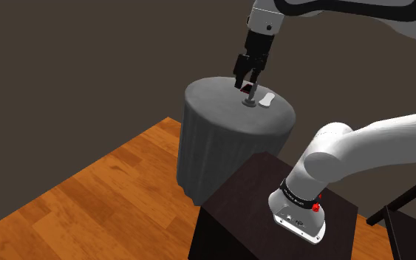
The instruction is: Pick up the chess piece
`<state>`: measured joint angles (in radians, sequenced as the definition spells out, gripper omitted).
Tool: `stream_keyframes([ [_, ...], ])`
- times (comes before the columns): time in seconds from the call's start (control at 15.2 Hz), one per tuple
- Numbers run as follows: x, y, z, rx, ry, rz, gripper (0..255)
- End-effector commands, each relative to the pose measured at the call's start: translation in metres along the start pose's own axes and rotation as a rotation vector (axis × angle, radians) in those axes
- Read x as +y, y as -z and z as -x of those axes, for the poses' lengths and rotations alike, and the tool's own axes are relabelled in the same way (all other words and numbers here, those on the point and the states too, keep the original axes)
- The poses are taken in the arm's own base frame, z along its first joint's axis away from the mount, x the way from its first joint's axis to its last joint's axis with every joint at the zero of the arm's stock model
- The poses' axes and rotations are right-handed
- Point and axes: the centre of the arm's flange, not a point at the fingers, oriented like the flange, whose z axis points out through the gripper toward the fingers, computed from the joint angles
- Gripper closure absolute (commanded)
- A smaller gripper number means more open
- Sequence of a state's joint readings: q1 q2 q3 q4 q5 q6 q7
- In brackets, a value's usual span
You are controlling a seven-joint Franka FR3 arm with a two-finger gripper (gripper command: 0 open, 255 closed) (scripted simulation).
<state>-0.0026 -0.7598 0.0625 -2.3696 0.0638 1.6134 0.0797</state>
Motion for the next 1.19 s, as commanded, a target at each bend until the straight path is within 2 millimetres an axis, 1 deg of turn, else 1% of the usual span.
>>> stream_keyframes([
  [0.0,0.0,0.0,0.0,0.0,0.0,0.0,0],
  [0.26,0.029,-0.014,-0.04,0.009,-0.155,0.004,0],
  [0.59,0.074,-0.032,-0.082,0.019,-0.348,0.009,0],
  [0.86,0.115,-0.045,-0.11,0.028,-0.503,0.012,0],
  [1.12,0.16,-0.058,-0.131,0.037,-0.658,0.016,0],
])
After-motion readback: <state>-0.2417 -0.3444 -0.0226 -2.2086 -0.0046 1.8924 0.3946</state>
